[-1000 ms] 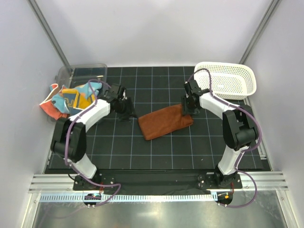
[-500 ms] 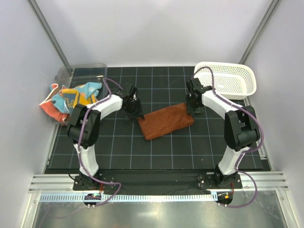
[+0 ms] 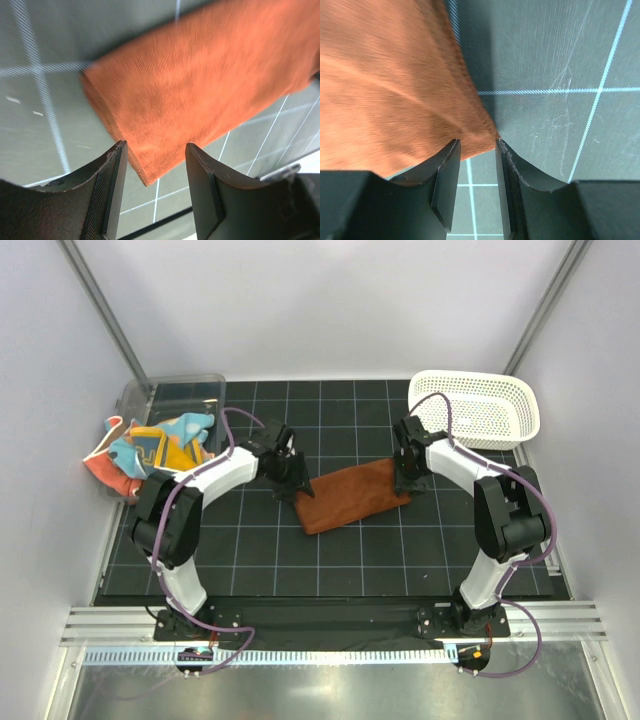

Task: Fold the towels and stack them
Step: Fold the towel

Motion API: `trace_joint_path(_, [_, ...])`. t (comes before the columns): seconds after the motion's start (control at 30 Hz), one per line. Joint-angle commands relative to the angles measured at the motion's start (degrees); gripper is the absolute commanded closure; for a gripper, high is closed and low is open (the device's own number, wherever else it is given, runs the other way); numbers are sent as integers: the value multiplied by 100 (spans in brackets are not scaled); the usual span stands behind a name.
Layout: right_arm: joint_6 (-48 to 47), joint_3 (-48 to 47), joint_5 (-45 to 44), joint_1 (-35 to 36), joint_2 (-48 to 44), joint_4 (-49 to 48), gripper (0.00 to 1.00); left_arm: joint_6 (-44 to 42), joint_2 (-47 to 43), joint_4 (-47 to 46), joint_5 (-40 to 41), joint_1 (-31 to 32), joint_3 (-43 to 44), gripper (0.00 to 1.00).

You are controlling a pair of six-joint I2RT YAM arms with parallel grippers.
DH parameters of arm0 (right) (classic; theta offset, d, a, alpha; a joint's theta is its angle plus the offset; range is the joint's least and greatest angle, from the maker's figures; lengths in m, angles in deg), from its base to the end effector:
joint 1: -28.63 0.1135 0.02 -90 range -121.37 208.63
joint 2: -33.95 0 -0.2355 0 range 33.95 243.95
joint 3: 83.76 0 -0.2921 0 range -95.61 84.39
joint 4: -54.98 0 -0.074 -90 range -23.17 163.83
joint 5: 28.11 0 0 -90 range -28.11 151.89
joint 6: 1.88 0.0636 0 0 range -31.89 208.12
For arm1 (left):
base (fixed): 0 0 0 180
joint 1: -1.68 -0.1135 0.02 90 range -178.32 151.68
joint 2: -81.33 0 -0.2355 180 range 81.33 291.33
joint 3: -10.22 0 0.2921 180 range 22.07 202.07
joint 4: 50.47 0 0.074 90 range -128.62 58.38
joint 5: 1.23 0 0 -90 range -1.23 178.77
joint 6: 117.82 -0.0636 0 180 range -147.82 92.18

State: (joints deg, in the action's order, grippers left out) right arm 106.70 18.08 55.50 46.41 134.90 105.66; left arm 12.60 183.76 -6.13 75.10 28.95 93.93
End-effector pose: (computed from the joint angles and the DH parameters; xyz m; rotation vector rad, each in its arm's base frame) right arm 0.3574 0.1072 0.1000 0.0427 2.8328 -0.0219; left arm 0.3565 -0.2007 0.1287 -0.2415 2.8000 -0.6544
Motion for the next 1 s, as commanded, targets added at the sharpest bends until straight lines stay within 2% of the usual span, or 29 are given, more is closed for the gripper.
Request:
trace_joint_path(0.0, [92, -506, 226, -20, -383, 28, 59, 247, 31, -428, -444, 121, -426, 46])
trace_joint_path(0.07, [83, -681, 244, -29, -278, 19, 59, 177, 224, -314, -312, 112, -505, 48])
trace_joint_path(0.17, [40, -910, 314, -20, -5, 28, 61, 2, 330, 46, 302, 121, -480, 48])
trace_joint_path(0.3, [-48, -885, 805, -20, 232, -637, 63, -210, 356, 564, 1058, 121, -278, 48])
trace_joint_path(0.47, [-83, -954, 236, -20, 776, -1237, 68, -351, 339, 846, 1497, 121, -146, 47])
trace_joint_path(0.53, [-92, -1016, 104, -20, 830, -1413, 68, -412, 330, 969, 1726, 121, -128, 47])
trace_joint_path(0.67, [-162, -1025, -99, -20, 672, -1554, 59, -439, 234, 1136, 1877, 121, -49, 47])
trace_joint_path(0.73, [-303, -1069, 41, -29, 488, -1388, 55, -413, 23, 1154, 1798, 121, 100, 47])
trace_joint_path(0.83, [-539, -1200, 418, -47, 347, -914, 48, -299, -425, 603, 800, 138, 119, 46])
trace_joint_path(0.9, [-646, -1245, 699, -108, 338, -614, 39, 8, -592, -389, -360, 165, -179, 45])
trace_joint_path(0.97, [-716, -1175, 1095, -187, 373, -543, 30, 472, -584, -996, -846, 261, -495, 45])
